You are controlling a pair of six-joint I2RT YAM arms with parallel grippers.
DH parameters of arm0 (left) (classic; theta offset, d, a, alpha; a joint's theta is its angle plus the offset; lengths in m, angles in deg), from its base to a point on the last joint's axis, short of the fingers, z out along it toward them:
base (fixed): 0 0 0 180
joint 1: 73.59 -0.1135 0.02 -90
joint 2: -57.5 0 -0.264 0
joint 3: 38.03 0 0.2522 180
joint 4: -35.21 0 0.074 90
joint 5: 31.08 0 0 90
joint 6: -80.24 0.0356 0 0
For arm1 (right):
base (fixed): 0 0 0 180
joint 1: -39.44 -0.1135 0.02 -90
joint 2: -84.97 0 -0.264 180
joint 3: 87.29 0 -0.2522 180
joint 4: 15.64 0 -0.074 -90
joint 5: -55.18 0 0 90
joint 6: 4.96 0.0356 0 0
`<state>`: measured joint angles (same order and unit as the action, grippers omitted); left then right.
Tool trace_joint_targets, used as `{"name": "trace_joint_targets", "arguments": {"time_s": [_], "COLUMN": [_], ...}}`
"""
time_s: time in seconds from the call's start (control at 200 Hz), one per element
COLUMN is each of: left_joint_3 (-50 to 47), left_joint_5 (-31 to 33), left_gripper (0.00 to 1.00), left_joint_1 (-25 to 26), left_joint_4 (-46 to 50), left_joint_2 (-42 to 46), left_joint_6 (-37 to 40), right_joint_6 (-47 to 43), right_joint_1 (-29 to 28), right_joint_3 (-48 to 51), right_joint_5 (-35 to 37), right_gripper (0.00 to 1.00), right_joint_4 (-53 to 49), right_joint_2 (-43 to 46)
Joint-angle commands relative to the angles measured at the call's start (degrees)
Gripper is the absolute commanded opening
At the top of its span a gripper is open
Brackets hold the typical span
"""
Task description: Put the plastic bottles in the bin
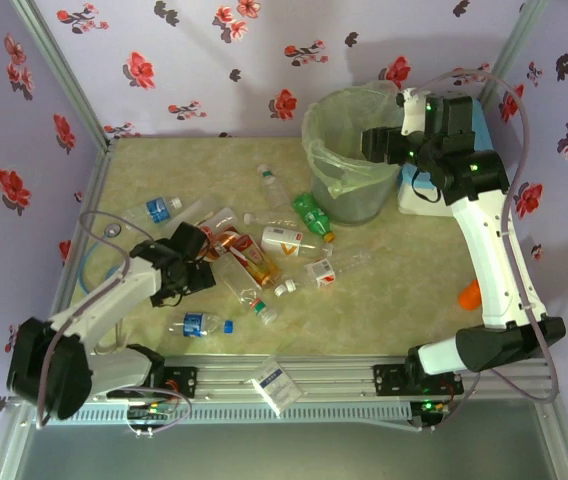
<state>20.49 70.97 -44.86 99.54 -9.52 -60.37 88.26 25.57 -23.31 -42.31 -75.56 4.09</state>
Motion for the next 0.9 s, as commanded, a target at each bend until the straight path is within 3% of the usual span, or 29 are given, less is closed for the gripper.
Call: {"name": "trace_joint_targets", "arguments": {"time_s": [0.0, 0.055, 0.135, 0.205, 0.28, 0.36, 0.445, 0.525, 0.65, 0.785, 0.895], "left_joint_3": [-2.1, -2.7, -1.6, 2.2, 7.4, 11.3, 10.1, 5.8, -1.3, -6.0, -7.6], "left_joint_5": [3.7, 4.5, 4.6, 5.0, 4.3, 5.6, 5.9, 7.1, 9.6, 10.4, 10.9], "left_gripper": [1.0, 1.0, 1.0, 1.0, 1.0, 1.0, 1.0, 1.0, 1.0, 1.0, 1.0], "left_joint_1": [2.1, 3.5, 6.2, 10.7, 15.4, 19.4, 23.3, 27.2, 27.7, 29.1, 29.3], "left_joint_4": [1.7, 3.3, 3.9, 6.5, 12.5, 20.7, 22.7, 18.0, 6.7, -0.2, -2.6], "left_joint_2": [4.6, 7.1, 8.3, 5.7, 0.8, -2.8, -0.7, 4.8, 12.5, 13.0, 11.9], "left_joint_6": [-11.6, -13.5, -8.6, -3.1, -3.2, -11.9, -26.0, -38.0, -49.5, -61.2, -65.5], "right_joint_6": [-1.3, -1.3, -1.1, -1.0, -0.9, -0.9, -1.1, -1.1, -1.2, -1.9, -2.2], "right_joint_1": [0.3, 0.3, 0.3, 0.3, 0.3, 0.3, 0.3, 0.3, 0.3, 0.4, 0.5], "right_joint_3": [-0.2, -0.2, 0.2, 0.0, -0.6, -1.1, -0.9, -0.8, -1.8, -1.8, -1.2], "right_joint_5": [1.1, 1.3, 0.8, 0.5, 0.7, 1.0, 1.4, 1.3, 0.3, 1.7, 2.2], "right_gripper": [0.81, 0.81, 0.81, 0.81, 0.81, 0.81, 0.81, 0.81, 0.81, 0.81, 0.81], "right_joint_4": [-0.8, -0.9, -0.5, -0.4, -1.1, -1.8, -1.8, -1.4, -1.8, -2.4, -2.2], "right_joint_2": [0.8, 0.8, 0.9, 0.5, 0.0, 0.0, 0.4, 0.3, -0.7, -0.2, 0.4]}}
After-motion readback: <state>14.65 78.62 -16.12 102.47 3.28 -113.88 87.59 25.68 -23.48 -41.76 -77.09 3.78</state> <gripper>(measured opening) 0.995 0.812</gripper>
